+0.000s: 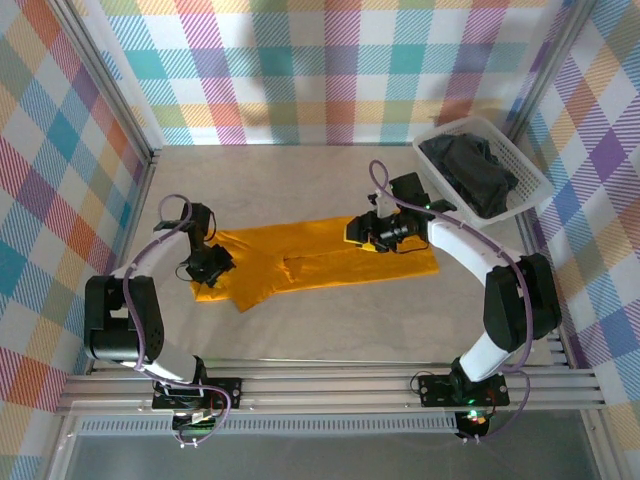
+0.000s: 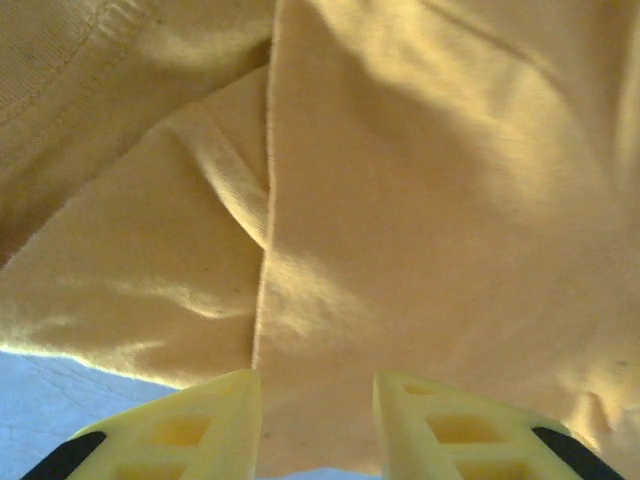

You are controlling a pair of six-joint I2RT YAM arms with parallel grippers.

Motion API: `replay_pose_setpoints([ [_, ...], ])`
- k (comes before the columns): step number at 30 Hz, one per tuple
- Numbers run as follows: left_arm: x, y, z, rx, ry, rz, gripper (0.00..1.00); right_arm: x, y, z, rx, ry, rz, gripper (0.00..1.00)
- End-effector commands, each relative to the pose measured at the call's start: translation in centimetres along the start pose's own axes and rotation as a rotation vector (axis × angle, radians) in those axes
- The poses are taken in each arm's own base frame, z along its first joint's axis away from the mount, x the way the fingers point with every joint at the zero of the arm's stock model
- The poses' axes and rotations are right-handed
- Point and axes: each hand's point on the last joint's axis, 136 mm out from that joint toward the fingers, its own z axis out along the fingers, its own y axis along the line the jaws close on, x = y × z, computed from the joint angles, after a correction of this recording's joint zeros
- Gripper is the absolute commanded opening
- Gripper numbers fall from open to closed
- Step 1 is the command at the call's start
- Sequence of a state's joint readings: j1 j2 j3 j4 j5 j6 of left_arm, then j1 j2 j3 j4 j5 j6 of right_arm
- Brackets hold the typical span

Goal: Fold and stack the t-shirts

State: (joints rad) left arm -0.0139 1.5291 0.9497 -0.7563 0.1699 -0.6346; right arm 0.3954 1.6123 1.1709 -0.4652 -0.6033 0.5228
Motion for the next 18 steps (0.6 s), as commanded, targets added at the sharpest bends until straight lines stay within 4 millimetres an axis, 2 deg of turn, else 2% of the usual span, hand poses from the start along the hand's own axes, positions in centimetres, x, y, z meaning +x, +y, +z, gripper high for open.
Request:
replay_pose_setpoints([
  [1, -0.9, 0.1, 1.0, 0.007, -0.022, 0.051, 0.36, 0.1, 1.4, -0.6, -0.046, -0.014, -0.036, 0.50],
  [7, -1.0, 1.0, 2.3, -0.035, -0.017, 0.075, 0.35, 0.3, 1.3, -0.7, -0.040, -0.008, -0.034, 0.51],
  [11, -0.9, 0.2, 2.8, 0.022, -0.017, 0.087, 0.35, 0.4, 1.2, -0.6, -0.041, -0.005, -0.029, 0.51],
  [18, -0.3, 0.6, 3.3, 0.021, -0.004, 0.090, 0.32, 0.0, 1.2, -0.5, -0.038, -0.008, -0.028, 0.51],
])
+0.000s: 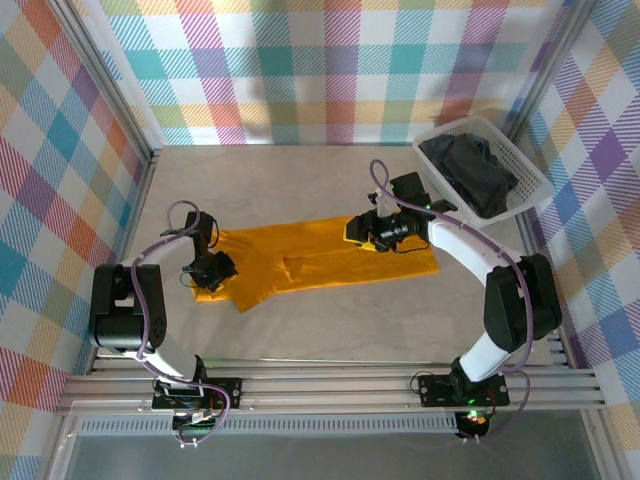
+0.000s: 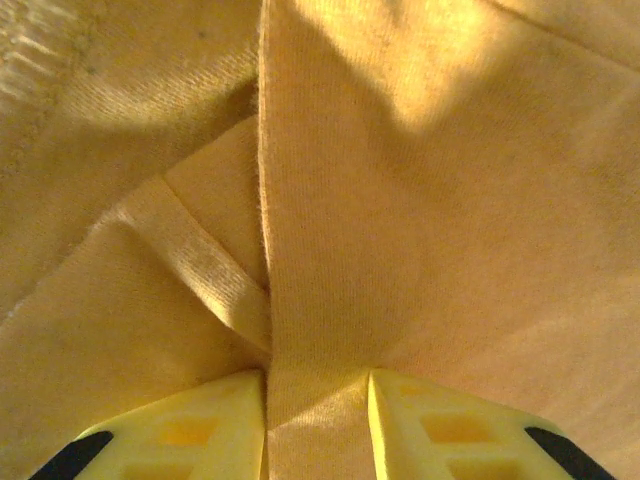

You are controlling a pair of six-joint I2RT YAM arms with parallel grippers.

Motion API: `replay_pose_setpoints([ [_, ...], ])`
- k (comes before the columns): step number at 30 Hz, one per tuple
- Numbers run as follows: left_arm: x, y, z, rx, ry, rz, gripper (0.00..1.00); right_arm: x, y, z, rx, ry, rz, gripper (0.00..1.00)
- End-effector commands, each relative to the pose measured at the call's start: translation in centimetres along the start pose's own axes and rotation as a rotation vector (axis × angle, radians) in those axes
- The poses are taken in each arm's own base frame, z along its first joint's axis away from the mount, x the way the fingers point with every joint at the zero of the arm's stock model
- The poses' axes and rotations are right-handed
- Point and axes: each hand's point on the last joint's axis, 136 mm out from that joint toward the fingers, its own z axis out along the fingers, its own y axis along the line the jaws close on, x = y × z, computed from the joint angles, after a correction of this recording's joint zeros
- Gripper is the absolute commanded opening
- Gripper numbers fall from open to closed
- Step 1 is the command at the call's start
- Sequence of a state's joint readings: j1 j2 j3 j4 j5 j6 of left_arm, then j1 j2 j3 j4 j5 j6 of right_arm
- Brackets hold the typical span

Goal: Fold and stack the t-shirts

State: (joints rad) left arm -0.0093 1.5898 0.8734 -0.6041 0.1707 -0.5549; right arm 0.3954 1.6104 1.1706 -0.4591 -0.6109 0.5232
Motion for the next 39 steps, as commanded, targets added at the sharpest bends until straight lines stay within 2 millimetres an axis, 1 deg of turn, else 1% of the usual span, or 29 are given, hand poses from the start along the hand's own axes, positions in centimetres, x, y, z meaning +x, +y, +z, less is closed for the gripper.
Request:
replay_pose_setpoints([
  [1, 0.2, 0.2, 0.2, 0.016, 0.005, 0.013, 0.32, 0.0, 1.0, -0.4, -0.028, -0.008, -0.024, 0.51],
  [9, -0.6, -0.9, -1.8, 0.055, -0.044, -0.006, 0.22, -0.1, 0.7, -0.1, -0.024, -0.001, -0.016, 0.50],
  [21, -0.8, -1.2, -2.4, 0.044, -0.053, -0.022, 0.00, -0.3, 0.6, 0.1, -0.015, 0.008, -0.014, 0.50],
  [23, -1.1, -1.0, -2.8, 0.029, -0.070, -0.026, 0.00, -0.3, 0.6, 0.1, -0.016, 0.007, -0.017, 0.50],
  [29, -2.6, -1.8, -4.8, 0.020, -0.117, -0.051, 0.00, -0.4, 0.7, 0.0, -0.016, 0.006, -0.014, 0.50],
  [36, -4.0, -1.8, -5.9, -0.051, -0.130, -0.064, 0.00, -0.4, 0.8, 0.0, -0.016, 0.004, -0.019, 0.50],
  [39, -4.6, -1.9, -5.9, -0.073, -0.132, -0.054, 0.00, -0.3, 0.6, 0.0, -0.009, 0.004, -0.015, 0.50],
])
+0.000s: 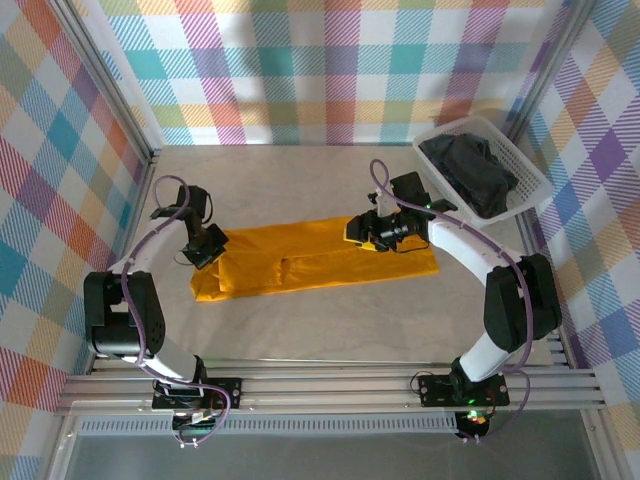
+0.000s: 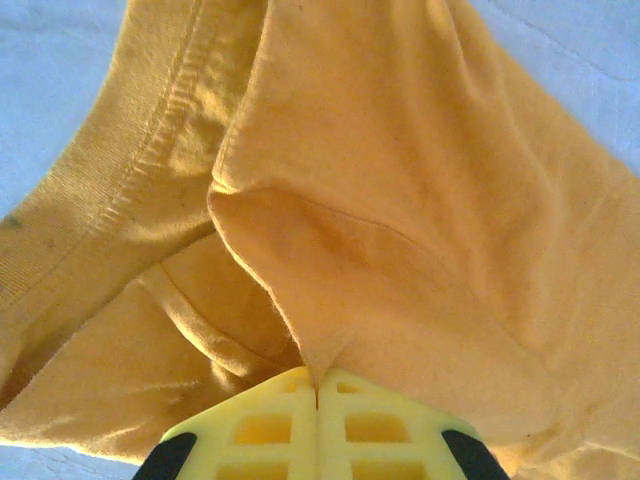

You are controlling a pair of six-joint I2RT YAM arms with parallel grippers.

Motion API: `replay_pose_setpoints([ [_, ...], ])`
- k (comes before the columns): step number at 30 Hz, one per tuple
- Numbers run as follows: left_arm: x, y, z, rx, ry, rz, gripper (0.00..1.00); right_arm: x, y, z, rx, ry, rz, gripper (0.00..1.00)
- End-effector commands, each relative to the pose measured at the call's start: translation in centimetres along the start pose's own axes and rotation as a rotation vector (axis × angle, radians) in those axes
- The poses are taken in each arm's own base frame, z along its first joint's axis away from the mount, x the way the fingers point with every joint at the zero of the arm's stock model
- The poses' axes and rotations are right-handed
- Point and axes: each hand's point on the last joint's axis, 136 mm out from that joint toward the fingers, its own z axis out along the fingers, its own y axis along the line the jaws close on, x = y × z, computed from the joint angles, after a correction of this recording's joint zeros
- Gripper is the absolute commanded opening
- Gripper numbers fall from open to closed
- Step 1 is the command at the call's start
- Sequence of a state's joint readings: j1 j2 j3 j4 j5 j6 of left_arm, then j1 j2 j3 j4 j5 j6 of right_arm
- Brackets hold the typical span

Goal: Fold and stack the t-shirts

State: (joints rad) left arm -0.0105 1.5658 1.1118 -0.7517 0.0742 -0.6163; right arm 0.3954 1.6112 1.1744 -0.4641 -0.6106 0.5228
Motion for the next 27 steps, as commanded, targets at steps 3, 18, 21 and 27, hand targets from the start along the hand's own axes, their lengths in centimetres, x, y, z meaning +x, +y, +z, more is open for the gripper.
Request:
replay_pose_setpoints([
  [3, -0.6, 1.0, 0.9, -0.106, 0.026, 0.010, 0.00, 0.0, 0.3, 0.0, -0.006, 0.004, -0.012, 0.50],
  [18, -4.7, 2.5, 3.3, -0.325, -0.047, 0.046, 0.14, -0.2, -1.9, -0.8, 0.078, -0.028, 0.025, 0.49],
  [21, -4.7, 2.5, 2.5, -0.336, -0.047, 0.032, 0.39, -1.3, -3.9, -2.0, 0.141, -0.064, 0.061, 0.49],
  [27, -3.3, 3.8, -2.1, -0.341, -0.144, -0.104, 0.48, -4.1, -9.5, -4.7, 0.306, -0.112, 0.139, 0.45],
])
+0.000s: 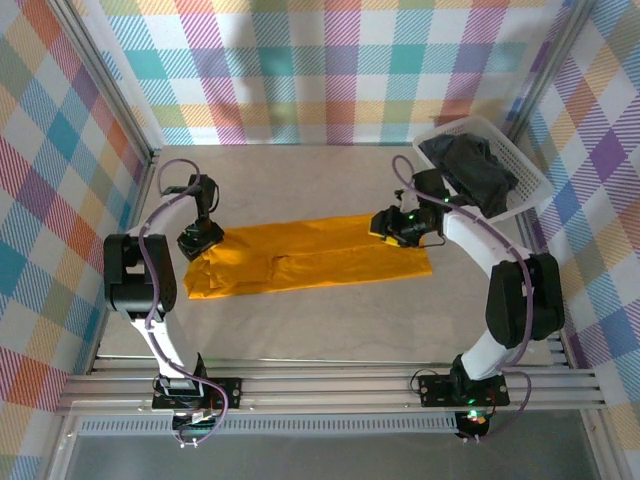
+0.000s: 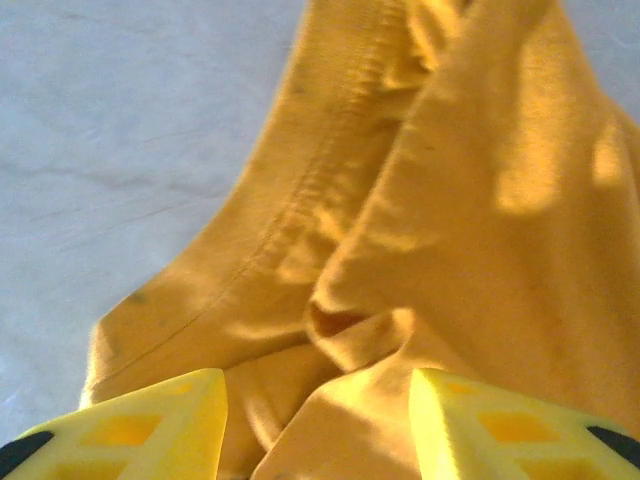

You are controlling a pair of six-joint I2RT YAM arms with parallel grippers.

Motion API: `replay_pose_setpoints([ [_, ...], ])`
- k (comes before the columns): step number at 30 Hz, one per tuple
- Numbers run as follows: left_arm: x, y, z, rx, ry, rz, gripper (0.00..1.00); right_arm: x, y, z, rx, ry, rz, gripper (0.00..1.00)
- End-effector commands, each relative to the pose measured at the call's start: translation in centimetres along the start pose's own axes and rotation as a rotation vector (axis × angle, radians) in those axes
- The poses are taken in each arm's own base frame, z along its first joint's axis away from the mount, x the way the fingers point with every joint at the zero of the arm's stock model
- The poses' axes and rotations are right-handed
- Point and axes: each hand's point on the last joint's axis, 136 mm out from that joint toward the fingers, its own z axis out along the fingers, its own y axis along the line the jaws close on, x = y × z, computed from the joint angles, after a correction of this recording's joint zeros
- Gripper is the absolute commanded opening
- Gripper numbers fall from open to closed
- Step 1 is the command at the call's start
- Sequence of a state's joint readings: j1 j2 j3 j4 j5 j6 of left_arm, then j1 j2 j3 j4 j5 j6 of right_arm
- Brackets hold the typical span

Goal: Fold and stack the t-shirts

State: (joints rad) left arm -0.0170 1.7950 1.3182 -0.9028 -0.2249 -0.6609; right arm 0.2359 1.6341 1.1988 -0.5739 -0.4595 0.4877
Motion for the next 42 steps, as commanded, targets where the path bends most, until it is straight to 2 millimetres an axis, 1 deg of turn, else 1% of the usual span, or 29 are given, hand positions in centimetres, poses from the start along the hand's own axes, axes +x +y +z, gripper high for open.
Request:
replay_pose_setpoints([
  [1, 1.7, 1.5, -3.8, 0.035, -0.035, -0.112, 0.44, -2.0, -3.1, -0.4, 0.136, -0.006, -0.005, 0.44],
  [4, 5.7, -1.0, -4.1, 0.144, 0.055, -0.170, 0.35, -3.9, -5.9, 0.0, 0.262, 0.011, 0.016, 0.37],
  [7, 8.6, -3.1, -3.1, 0.193, 0.131, -0.254, 0.27, -5.4, -8.1, 1.1, 0.379, 0.037, 0.008, 0.30],
  [8, 9.1, -3.5, -2.6, 0.195, 0.149, -0.284, 0.25, -5.8, -8.6, 1.5, 0.400, 0.045, 0.005, 0.29],
  [10, 9.3, -3.9, -1.5, 0.165, 0.170, -0.343, 0.20, -6.7, -9.6, 2.4, 0.444, 0.064, -0.001, 0.28],
  [13, 8.4, -4.3, -0.1, 0.107, 0.158, -0.350, 0.17, -7.2, -10.6, 3.6, 0.479, 0.105, -0.006, 0.27],
  [15, 7.8, -4.8, 1.0, 0.069, 0.167, -0.337, 0.16, -7.0, -11.1, 4.2, 0.498, 0.142, -0.010, 0.28],
  [16, 7.5, -5.0, 1.6, 0.053, 0.171, -0.331, 0.15, -6.6, -11.4, 4.4, 0.512, 0.167, -0.009, 0.28],
  [20, 5.7, -6.5, 3.1, 0.011, 0.170, -0.306, 0.15, -4.0, -12.5, 4.9, 0.550, 0.249, 0.023, 0.28],
  [23, 3.5, -8.7, 3.1, 0.021, 0.135, -0.278, 0.15, -1.8, -12.9, 4.3, 0.569, 0.255, 0.066, 0.29],
  [25, 2.1, -10.6, 3.4, 0.029, 0.113, -0.257, 0.16, 0.0, -12.9, 3.6, 0.592, 0.249, 0.099, 0.31],
  [26, 1.3, -11.9, 3.5, 0.040, 0.100, -0.242, 0.16, 1.1, -12.7, 3.3, 0.594, 0.255, 0.117, 0.31],
  [27, 0.5, -13.5, 3.6, 0.065, 0.086, -0.222, 0.17, 2.7, -12.7, 3.4, 0.594, 0.279, 0.137, 0.32],
  [28, 0.0, -15.1, 3.6, 0.089, 0.075, -0.203, 0.17, 3.6, -12.1, 3.2, 0.585, 0.278, 0.143, 0.32],
  [30, -0.9, -19.4, 3.2, 0.175, 0.049, -0.164, 0.18, 7.2, -11.9, 3.4, 0.599, 0.320, 0.166, 0.33],
  [31, -1.0, -21.4, 3.0, 0.223, 0.042, -0.151, 0.19, 8.6, -11.5, 3.4, 0.601, 0.329, 0.172, 0.33],
  [32, -0.9, -24.0, 2.9, 0.293, 0.046, -0.136, 0.19, 10.3, -11.2, 3.6, 0.604, 0.338, 0.190, 0.33],
  [33, -0.5, -26.9, 2.7, 0.373, 0.056, -0.120, 0.19, 12.1, -10.8, 3.7, 0.599, 0.346, 0.210, 0.34],
  [34, 0.0, -29.5, 2.3, 0.439, 0.060, -0.103, 0.19, 13.4, -10.5, 3.9, 0.590, 0.346, 0.231, 0.34],
  [35, 0.5, -31.5, 2.0, 0.487, 0.062, -0.084, 0.19, 14.6, -10.2, 3.9, 0.584, 0.349, 0.256, 0.34],
  [37, 2.2, -35.9, 1.4, 0.595, 0.076, -0.037, 0.20, 16.8, -9.5, 4.2, 0.550, 0.352, 0.312, 0.35],
  [38, 3.1, -37.6, 1.1, 0.645, 0.090, -0.025, 0.21, 17.5, -9.1, 4.5, 0.527, 0.357, 0.340, 0.35],
  [40, 5.1, -41.1, 0.8, 0.763, 0.124, -0.014, 0.22, 18.7, -7.8, 5.4, 0.461, 0.372, 0.383, 0.36],
  [42, 6.5, -43.7, 0.5, 0.862, 0.144, -0.023, 0.23, 19.1, -6.4, 6.4, 0.421, 0.386, 0.392, 0.37],
])
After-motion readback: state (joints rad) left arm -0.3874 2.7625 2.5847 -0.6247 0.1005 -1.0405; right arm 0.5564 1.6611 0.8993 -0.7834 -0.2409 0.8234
